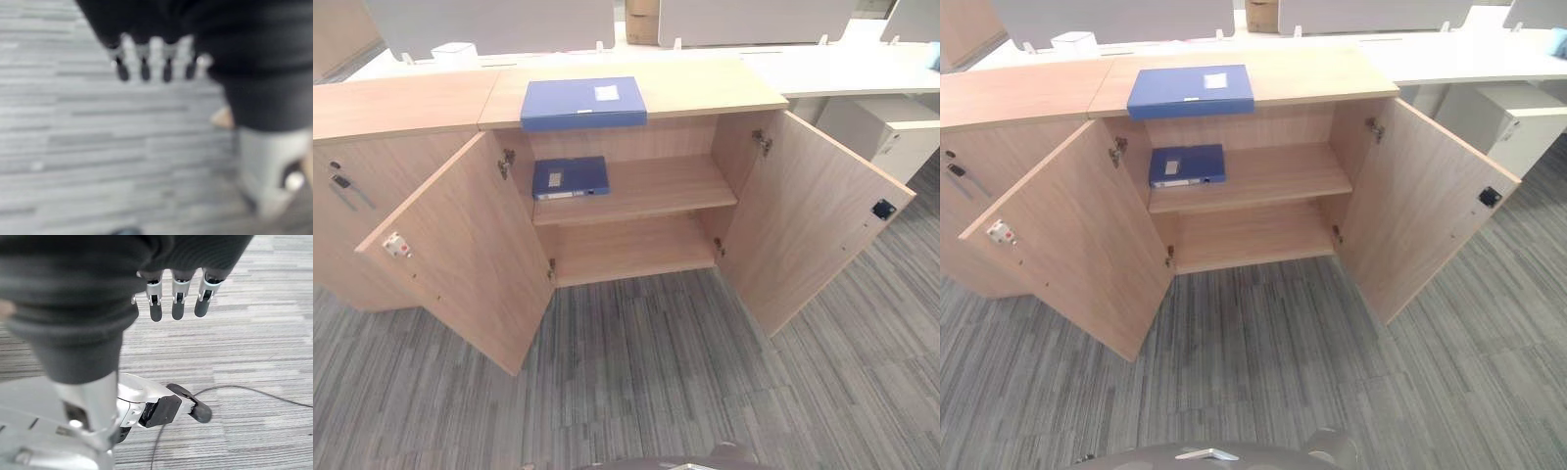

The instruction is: Put the empty folder in the office cabinet

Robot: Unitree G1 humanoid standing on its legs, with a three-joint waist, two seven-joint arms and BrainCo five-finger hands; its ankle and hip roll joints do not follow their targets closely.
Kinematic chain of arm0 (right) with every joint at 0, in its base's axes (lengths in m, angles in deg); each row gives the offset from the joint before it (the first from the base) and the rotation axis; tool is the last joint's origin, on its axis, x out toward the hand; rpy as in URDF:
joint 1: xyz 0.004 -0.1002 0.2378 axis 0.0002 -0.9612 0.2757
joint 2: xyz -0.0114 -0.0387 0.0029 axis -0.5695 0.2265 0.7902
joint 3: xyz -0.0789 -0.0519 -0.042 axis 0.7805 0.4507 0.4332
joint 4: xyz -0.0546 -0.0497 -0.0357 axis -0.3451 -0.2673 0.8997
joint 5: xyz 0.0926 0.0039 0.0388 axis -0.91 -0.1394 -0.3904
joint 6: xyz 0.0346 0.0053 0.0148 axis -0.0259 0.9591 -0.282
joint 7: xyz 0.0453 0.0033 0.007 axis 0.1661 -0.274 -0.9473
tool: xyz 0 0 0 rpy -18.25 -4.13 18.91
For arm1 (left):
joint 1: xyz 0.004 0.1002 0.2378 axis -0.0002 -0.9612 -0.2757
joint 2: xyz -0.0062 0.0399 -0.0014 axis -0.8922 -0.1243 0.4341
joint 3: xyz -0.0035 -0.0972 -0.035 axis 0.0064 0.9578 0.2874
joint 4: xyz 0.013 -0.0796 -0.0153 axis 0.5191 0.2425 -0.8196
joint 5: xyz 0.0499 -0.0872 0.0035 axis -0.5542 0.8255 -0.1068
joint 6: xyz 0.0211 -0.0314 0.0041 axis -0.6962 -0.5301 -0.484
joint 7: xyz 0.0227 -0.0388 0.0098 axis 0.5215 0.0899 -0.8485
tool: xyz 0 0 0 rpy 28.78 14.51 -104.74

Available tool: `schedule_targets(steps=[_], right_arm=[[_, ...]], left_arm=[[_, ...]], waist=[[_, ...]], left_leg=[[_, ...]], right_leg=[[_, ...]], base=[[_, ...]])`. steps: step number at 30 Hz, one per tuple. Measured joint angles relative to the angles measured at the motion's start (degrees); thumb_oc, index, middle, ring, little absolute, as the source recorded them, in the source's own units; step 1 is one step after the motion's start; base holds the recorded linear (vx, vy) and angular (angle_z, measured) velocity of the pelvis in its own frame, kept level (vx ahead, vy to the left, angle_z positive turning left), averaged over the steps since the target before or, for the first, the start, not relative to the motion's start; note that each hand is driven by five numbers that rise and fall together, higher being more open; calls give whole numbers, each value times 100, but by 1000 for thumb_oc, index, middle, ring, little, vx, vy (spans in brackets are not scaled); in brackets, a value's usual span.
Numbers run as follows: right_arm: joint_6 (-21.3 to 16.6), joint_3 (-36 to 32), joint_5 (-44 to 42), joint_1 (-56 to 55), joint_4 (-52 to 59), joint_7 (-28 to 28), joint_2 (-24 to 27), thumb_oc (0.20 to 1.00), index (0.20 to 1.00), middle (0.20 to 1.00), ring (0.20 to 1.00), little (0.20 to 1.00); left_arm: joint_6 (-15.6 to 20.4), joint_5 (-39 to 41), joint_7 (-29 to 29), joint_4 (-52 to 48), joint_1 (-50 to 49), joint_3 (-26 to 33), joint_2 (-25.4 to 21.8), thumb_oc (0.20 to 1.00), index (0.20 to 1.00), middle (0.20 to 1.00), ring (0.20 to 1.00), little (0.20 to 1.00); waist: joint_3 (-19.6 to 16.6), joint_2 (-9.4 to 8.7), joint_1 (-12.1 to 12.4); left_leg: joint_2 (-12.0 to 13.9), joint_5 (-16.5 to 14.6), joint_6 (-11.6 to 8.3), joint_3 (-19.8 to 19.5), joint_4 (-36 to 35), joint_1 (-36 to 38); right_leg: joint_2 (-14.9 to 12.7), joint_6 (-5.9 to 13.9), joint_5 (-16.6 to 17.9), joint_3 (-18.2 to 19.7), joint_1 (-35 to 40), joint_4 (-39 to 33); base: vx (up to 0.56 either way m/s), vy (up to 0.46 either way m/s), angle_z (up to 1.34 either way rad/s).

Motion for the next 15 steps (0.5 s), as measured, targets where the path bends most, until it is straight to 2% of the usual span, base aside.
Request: schedule_targets(steps=[1, 3, 5, 6, 7, 8, 9, 10, 11, 12, 13, 14, 15], right_arm=[[0, 0, 0, 0, 0, 0, 0, 1000, 1000, 1000, 1000, 1000], [12, -40, -6, 131, 21, -27, 33, 1000, 1000, 1000, 1000, 1000], [12, -40, -6, 131, 21, -27, 33, 1000, 1000, 1000, 1000, 1000], [-30, -213, -110, 180, 39, -26, 31, 1000, 1000, 1000, 1000, 1000], [0, -266, -222, 170, 43, -3, 20, 1000, 1000, 1000, 1000, 1000], [0, -266, -222, 170, 43, -3, 20, 1000, 1000, 1000, 1000, 1000], [9, -406, -225, -131, -164, 15, -26, 1000, 1000, 1000, 1000, 1000], [20, -374, -224, -361, -323, 13, -51, 1000, 1000, 1000, 1000, 1000], [83, -381, -224, -492, -406, 16, -48, 1000, 1000, 1000, 1000, 1000], [107, -383, -223, -570, -501, 25, -20, 1000, 1000, 1000, 1000, 1000], [124, -386, -224, -534, -528, 25, -18, 1000, 1000, 1000, 1000, 1000], [116, -387, -224, -462, -488, 24, -36, 1000, 1000, 1000, 1000, 1000], [102, -377, -224, -401, -434, 25, -42, 1000, 1000, 1000, 1000, 1000]], left_arm=[[0, 0, 0, 0, 0, 0, 0, 1000, 1000, 1000, 1000, 1000], [3, 0, -11, -133, 240, 16, 17, 1000, 1000, 1000, 1000, 1000], [3, 0, -11, -133, 240, 16, 17, 1000, 1000, 1000, 1000, 1000], [-35, -2, -64, -96, 325, 263, -115, 1000, 1000, 1000, 1000, 1000], [-19, -7, -77, 9, 324, 273, -223, 1000, 1000, 1000, 1000, 1000], [-19, -7, -77, 9, 324, 273, -223, 1000, 1000, 1000, 1000, 1000], [-12, -39, -75, 36, 233, 251, -224, 1000, 1000, 1000, 1000, 1000], [4, -124, -71, 258, 219, 240, -206, 1000, 1000, 1000, 1000, 1000], [-31, -129, -65, 280, 143, 213, -191, 1000, 1000, 1000, 1000, 1000], [-38, -131, -58, 295, 18, 184, -146, 1000, 1000, 1000, 1000, 1000], [-50, -137, -51, 384, -66, 227, -122, 1000, 1000, 1000, 1000, 1000], [-84, -154, -54, 471, -189, 230, -124, 1000, 1000, 1000, 1000, 1000], [-104, -209, -47, 529, -261, 230, -135, 1000, 1000, 1000, 1000, 1000]], waist=[[0, 0, 0], [310, 206, -22], [310, 206, -22], [476, 121, -82], [572, -43, -155], [572, -43, -155], [573, -360, -282], [460, -502, -301], [403, -592, -286], [325, -579, -279], [193, -527, -230], [65, -615, -140], [11, -695, -134]], left_leg=[[0, 0, 0, 0, 0, 0], [173, -48, -125, -263, 42, 98], [173, -48, -125, -263, 42, 98], [315, -332, -490, -684, 66, 293], [287, -375, -561, -667, 42, 444], [287, -375, -561, -667, 42, 444], [201, -438, -674, -886, 13, 815], [182, -587, -809, -1058, 64, 1044], [129, -615, -822, -1051, 91, 1207], [195, -629, -847, -973, 130, 1328], [287, -639, -867, -779, 424, 1220], [324, -641, -872, -631, 856, 1002], [332, -773, -854, -613, 1098, 846]], right_leg=[[0, 0, 0, 0, 0, 0], [578, -16, -21, -347, -155, -1222], [578, -16, -21, -347, -155, -1222], [1568, 124, 47, 62, -199, -2935], [1834, 204, 204, 125, -203, -3672], [1834, 204, 204, 125, -203, -3672], [1963, 81, 302, 254, -51, -3590], [2072, -38, 307, 577, 214, -3602], [2069, -443, 753, 536, 310, -3558], [2070, -500, 855, 393, 408, -3446], [2140, -540, 826, 404, 521, -3623], [2162, -690, 932, 471, 714, -3944], [2154, -819, 1179, 561, 862, -4262]], base=[[144, -105, 43], [291, -215, 44], [111, -76, 24], [320, -183, 67], [320, -183, 67], [404, -230, 114], [257, -158, 118], [336, -208, 143], [326, -210, 79], [214, -155, 33], [202, -158, -1], [191, -157, -16], [187, -147, -5]])
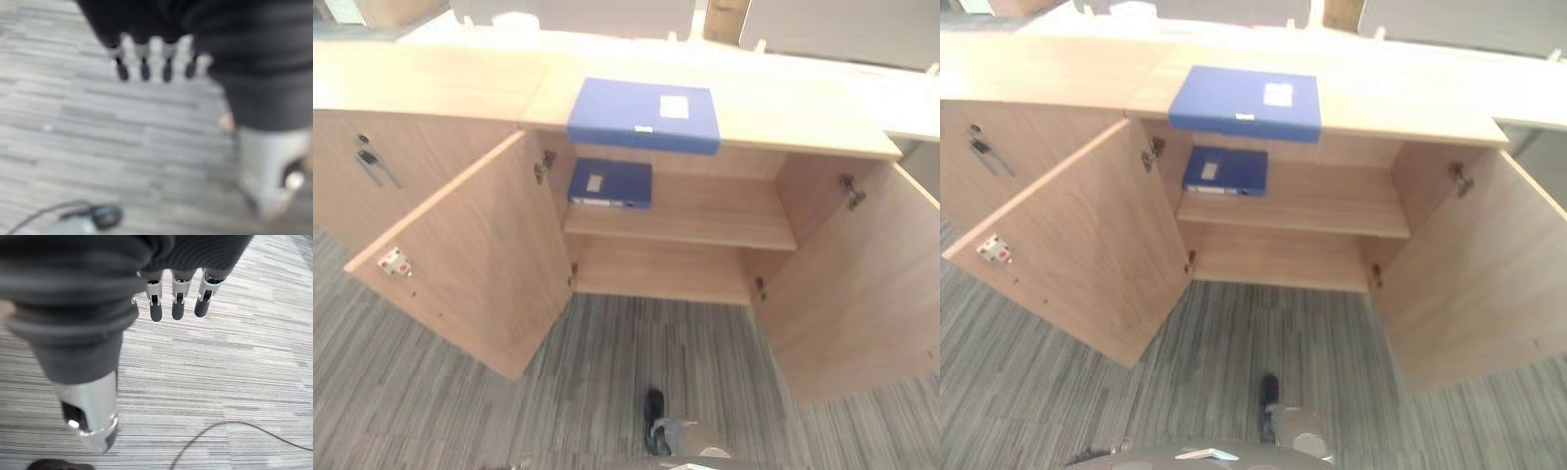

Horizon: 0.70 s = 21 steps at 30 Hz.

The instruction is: Put the empty folder in the office cabinet

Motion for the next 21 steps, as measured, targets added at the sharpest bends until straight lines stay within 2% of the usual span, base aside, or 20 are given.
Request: schedule_targets(steps=[1, 3, 5, 6, 7, 8, 9, 10, 12, 15, 16, 17, 18, 19, 20, 21], right_arm=[[-21, 2, -2, 139, 19, 7, 52, 1000, 1000, 1000, 1000, 1000], [-99, 0, -3, 351, 45, 7, 96, 1000, 1000, 1000, 1000, 1000], [-122, 5, -13, 490, 269, 6, 113, 1000, 1000, 1000, 1000, 1000], [-136, 31, -129, 556, 429, 9, 113, 1000, 1000, 1000, 1000, 1000], [-152, 51, -216, 557, 424, 10, 116, 1000, 1000, 1000, 1000, 1000], [-155, 51, -228, 560, 403, 13, 123, 1000, 1000, 1000, 1000, 1000], [-155, 51, -228, 560, 403, 13, 123, 1000, 1000, 1000, 1000, 1000], [-131, 52, -229, 508, 404, 7, 124, 1000, 1000, 1000, 1000, 1000], [-118, 48, -229, 392, 408, 12, 130, 1000, 1000, 1000, 1000, 1000], [-101, 54, -229, 248, 356, 12, 122, 1000, 1000, 1000, 1000, 1000], [-102, 62, -229, 221, 350, 12, 125, 1000, 1000, 1000, 1000, 1000], [-104, 79, -225, 166, 361, 10, 127, 1000, 1000, 1000, 1000, 1000], [-105, 58, -226, 159, 401, 11, 147, 1000, 1000, 1000, 1000, 1000], [-125, 77, -225, 233, 316, 15, 153, 1000, 1000, 1000, 1000, 1000], [-113, 111, -225, 308, 204, 18, 149, 1000, 1000, 1000, 1000, 1000], [-82, 117, -226, 390, 107, 17, 151, 1000, 1000, 1000, 1000, 1000]], left_arm=[[-64, -50, 18, 59, -44, -3, 37, 1000, 1000, 1000, 1000, 1000], [-77, -64, 22, 24, -19, -4, 48, 1000, 1000, 1000, 1000, 1000], [-97, -69, 21, 4, 8, -4, 53, 1000, 1000, 1000, 1000, 1000], [-108, -69, 24, -72, 0, -7, 66, 1000, 1000, 1000, 1000, 1000], [-109, -69, 26, -101, -18, -10, 73, 1000, 1000, 1000, 1000, 1000], [-108, -69, 25, -157, 13, -10, 92, 1000, 1000, 1000, 1000, 1000], [-108, -69, 25, -157, 13, -10, 92, 1000, 1000, 1000, 1000, 1000], [-63, -67, 4, -301, 51, -135, 87, 1000, 1000, 1000, 1000, 1000], [-55, -68, 17, -284, 63, -174, 101, 1000, 1000, 1000, 1000, 1000], [-74, -54, 19, -109, 136, -151, 71, 1000, 1000, 1000, 1000, 1000], [-75, -36, 18, -24, 168, -137, 77, 1000, 1000, 1000, 1000, 1000], [-73, -28, 16, 28, 211, -93, 86, 1000, 1000, 1000, 1000, 1000], [-55, -28, 15, 13, 208, -5, 116, 1000, 1000, 1000, 1000, 1000], [-53, -28, 13, 23, 261, 18, 130, 1000, 1000, 1000, 1000, 1000], [-57, -27, 15, 24, 283, 18, 134, 1000, 1000, 1000, 1000, 1000], [-72, -27, 22, 34, 230, 19, 154, 1000, 1000, 1000, 1000, 1000]], waist=[[-88, 54, 3], [-101, 139, 32], [-107, 236, 16], [-87, 319, 32], [-152, 406, 23], [-194, 573, 0], [-194, 573, 0], [-224, 597, -8], [-238, 601, -17], [-142, 461, -11], [-136, 389, -11], [-78, 319, 0], [-56, 329, 6], [39, 302, 31], [155, 275, 41], [163, 265, 82]], left_leg=[[85, -135, 104, -56, -338, -72], [174, -117, 90, -128, -723, -270], [276, -41, 54, -141, -1039, -405], [380, 325, 60, -116, -1146, -401], [433, 364, 42, -65, -1150, -388], [584, 409, 75, 2, -1181, -454], [584, 409, 75, 2, -1181, -454], [581, 325, 19, 52, -1105, -404], [599, 303, 37, 68, -988, -373], [552, 297, -10, 28, -122, -543], [527, 271, -51, 10, 401, -763], [535, 265, -179, -29, 1374, -1234], [578, 336, -289, -185, 2210, -1729], [641, 554, -399, -240, 3044, -2075], [708, 576, -388, -207, 3364, -2278], [801, 529, -316, -121, 3223, -2427]], right_leg=[[47, -70, 228, -4, 271, -409], [114, -13, 305, 10, 415, -624], [213, 32, 197, 69, 489, -663], [341, 51, 34, 111, 599, -665], [374, 163, -102, 63, 605, -664], [400, 302, -262, -188, 609, -606], [400, 302, -262, -188, 609, -606], [217, 226, -492, -408, 382, 10], [253, 164, -468, -406, 452, -36], [212, 173, -377, -289, 937, -550], [159, 183, -368, -251, 1073, -661], [145, 109, -375, -224, 1091, -612], [163, 7, -427, -200, 1044, -529], [136, -37, -452, -186, 1113, -548], [106, -56, -446, -152, 1187, -602], [99, -138, -455, -42, 1286, -653]], base=[[178, -143, 4], [176, -153, -1], [136, -143, -35], [97, -130, -56], [115, -172, -47], [84, -132, -12], [86, -135, -10], [50, -87, -22], [47, -136, -21], [3, -141, -12], [12, -239, -9], [24, -176, -2], [57, -196, 2], [72, -28, -4], [114, -27, -25], [127, 18, -31]])
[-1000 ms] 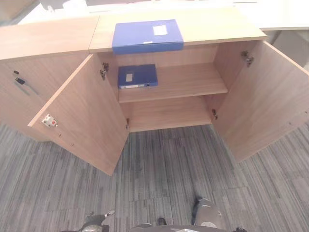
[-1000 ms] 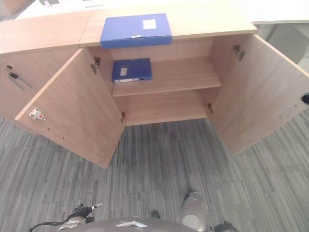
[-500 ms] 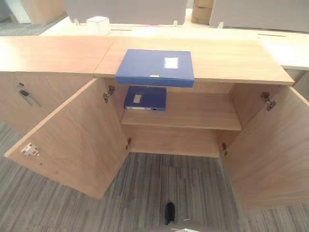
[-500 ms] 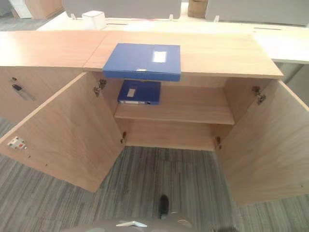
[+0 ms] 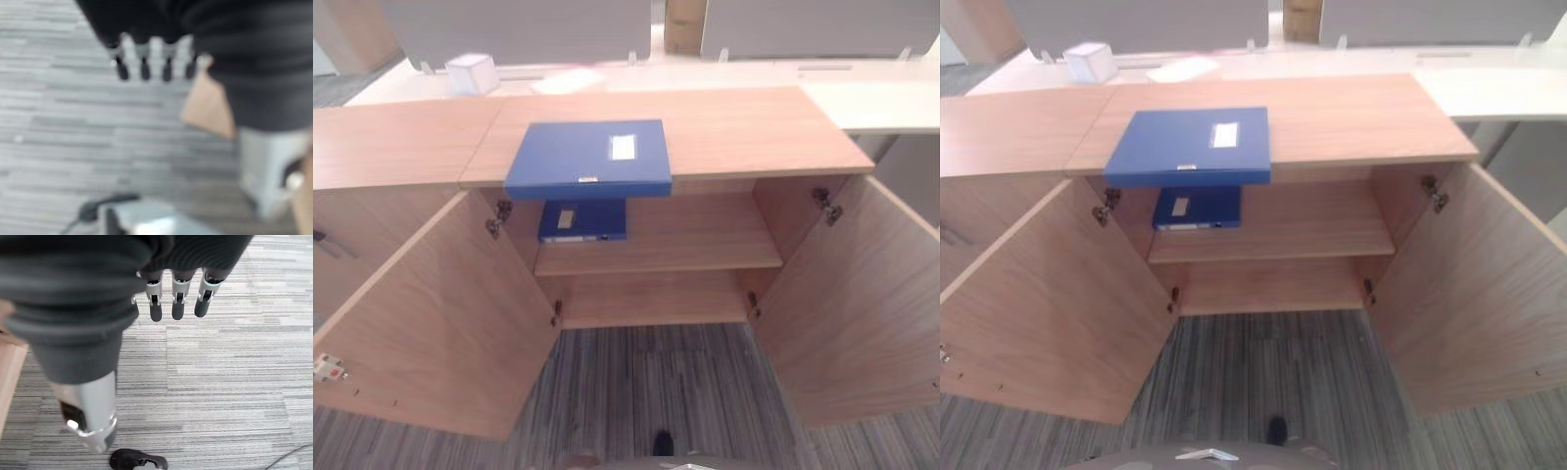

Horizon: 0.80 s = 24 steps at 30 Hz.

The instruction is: Put the empty folder in the office cabinet

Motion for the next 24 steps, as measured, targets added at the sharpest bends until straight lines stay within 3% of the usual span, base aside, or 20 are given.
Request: schedule_targets(steps=[2, 3, 6, 7, 9, 12, 14, 19, 24], right_arm=[[-5, -5, 2, 68, 16, 1, 39, 1000, 1000, 1000, 1000, 1000], [-4, -2, 3, 69, 18, 2, 62, 1000, 1000, 1000, 1000, 1000], [-30, 139, 12, 159, 28, 13, 101, 1000, 1000, 1000, 1000, 1000], [-39, 137, 17, 241, 25, 19, 128, 1000, 1000, 1000, 1000, 1000], [-53, 122, 16, 289, 30, 65, 179, 1000, 1000, 1000, 1000, 1000], [-48, 126, 16, 101, 38, 90, 191, 1000, 1000, 1000, 1000, 1000], [-22, 116, 11, 19, 32, 108, 172, 1000, 1000, 1000, 1000, 1000], [-46, 117, 4, -21, 76, 102, -81, 1000, 1000, 1000, 1000, 1000], [-58, 110, -1, -20, 73, 98, -188, 1000, 1000, 1000, 1000, 1000]], left_arm=[[-51, -2, -3, 75, -86, -3, 3, 1000, 1000, 1000, 1000, 1000], [-59, -3, -4, 71, -85, -4, 3, 1000, 1000, 1000, 1000, 1000], [-50, -3, -3, 0, -158, -42, 15, 1000, 1000, 1000, 1000, 1000], [-48, -2, -5, -22, -102, -148, 11, 1000, 1000, 1000, 1000, 1000], [-53, -4, -4, -5, -181, -168, -4, 1000, 1000, 1000, 1000, 1000], [43, -6, -3, -20, -92, -177, -16, 1000, 1000, 1000, 1000, 1000], [50, -6, -5, -49, -8, -180, -15, 1000, 1000, 1000, 1000, 1000], [116, -6, -10, -341, 76, -264, -174, 1000, 1000, 1000, 1000, 1000], [122, -14, -11, -444, -67, -412, -264, 1000, 1000, 1000, 1000, 1000]], waist=[[41, -23, 2], [71, 23, -7], [103, 94, 4], [124, 132, 42], [178, 239, 59], [151, 250, -79], [83, 347, -102], [-2, 122, -88], [-219, 123, -83]], left_leg=[[177, 192, 45, -16, -1957, 0], [239, 407, 18, -40, -2558, -1], [35, 810, -163, -590, -4094, 100], [-75, 936, -120, -885, -4508, 167], [-116, 1185, -6, -950, -4538, 411], [-149, 1187, -8, -931, -4261, 554], [-90, 1251, 97, -633, -4598, 951], [-484, 1173, 406, -510, -4546, 1107], [-569, 1061, 452, -448, -4602, 1149]], right_leg=[[-4, -26, -94, 27, 29, 2], [22, 34, -65, 35, 62, 3], [92, 142, -117, 307, 139, 26], [147, 148, -114, 454, 90, 14], [286, 149, -86, 667, 263, 33], [270, 156, -242, 606, 399, 34], [229, 301, -299, 749, 462, 38], [-177, 637, -425, 730, 573, 35], [-279, 739, -464, 768, 583, 16]], base=[[106, 62, -22], [90, 87, -15], [90, 70, -33], [108, 90, -71], [93, 97, -95], [103, 137, -10], [67, 86, -19], [48, 64, -3], [38, 42, -5]])
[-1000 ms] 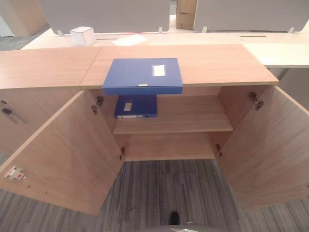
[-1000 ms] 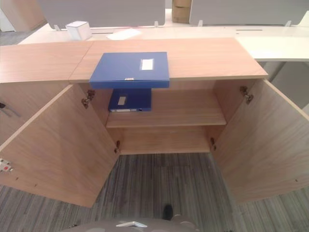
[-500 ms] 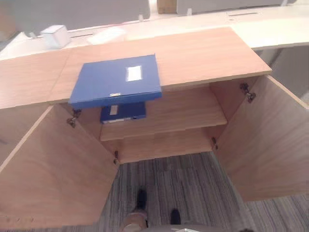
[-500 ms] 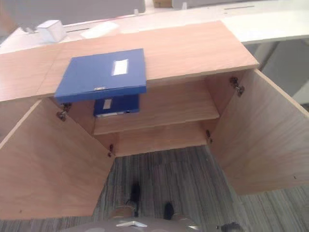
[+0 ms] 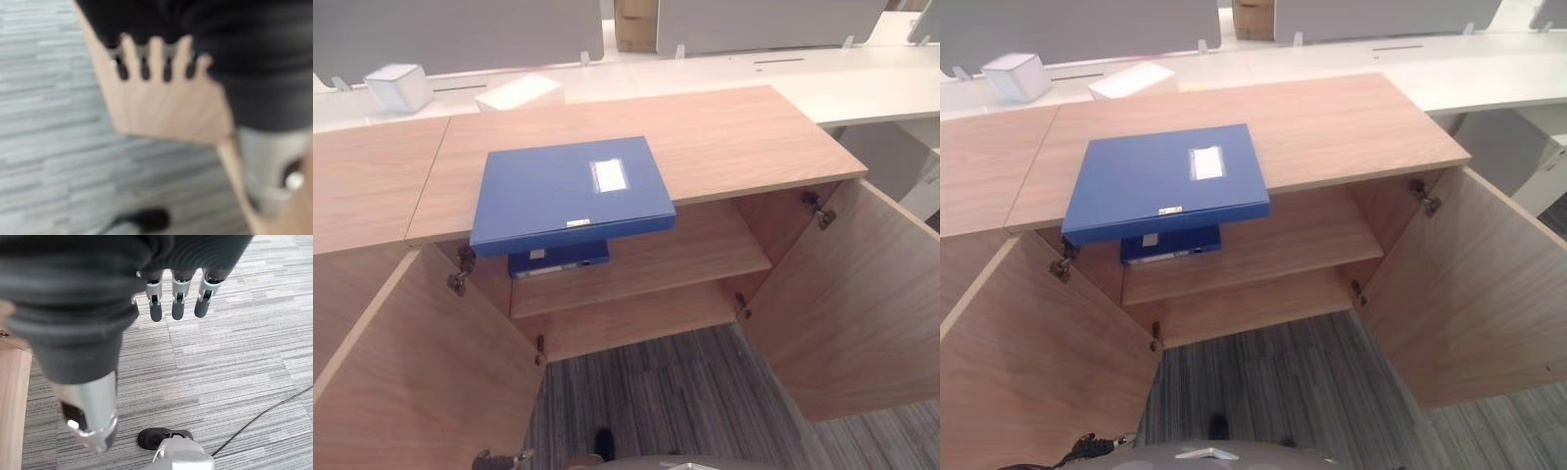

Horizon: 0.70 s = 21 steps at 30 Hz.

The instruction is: Put the empty folder in the office cabinet

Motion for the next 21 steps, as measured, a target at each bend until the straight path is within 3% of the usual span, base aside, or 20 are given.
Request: schedule_targets(steps=[8, 16, 18, 21], right_arm=[[6, 2, 0, -240, -8, 2, 27, 1000, 1000, 1000, 1000, 1000], [-6, 17, 1, -193, 0, 10, 32, 1000, 1000, 1000, 1000, 1000], [-54, 26, 1, -131, 20, 13, 40, 1000, 1000, 1000, 1000, 1000], [-64, 19, 0, -94, 105, 21, 113, 1000, 1000, 1000, 1000, 1000]], left_arm=[[-20, -46, 2, 19, -245, -21, 32, 1000, 1000, 1000, 1000, 1000], [-16, -335, -87, -36, -187, -278, 25, 1000, 1000, 1000, 1000, 1000], [-48, -378, -199, -598, -232, -391, -16, 1000, 1000, 1000, 1000, 1000], [-53, -666, -316, -2318, -466, -647, -259, 1000, 1000, 1000, 1000, 1000]], waist=[[-221, 102, 0], [-257, 72, 1], [-254, 68, 7], [-251, 67, 23]], left_leg=[[33, 41, 47, 6, 3, -86], [55, 46, 45, 13, 34, -78], [59, 54, 35, -6, 35, -80], [63, 72, 30, -28, 0, -79]], right_leg=[[34, -9, 23, 31, -101, -7], [56, -6, 23, 25, -91, -6], [63, -6, 23, 21, -86, -3], [69, -6, 23, 4, -72, -3]], base=[[25, 2, -2], [0, 0, 0], [13, -12, 5], [2, -13, 3]])
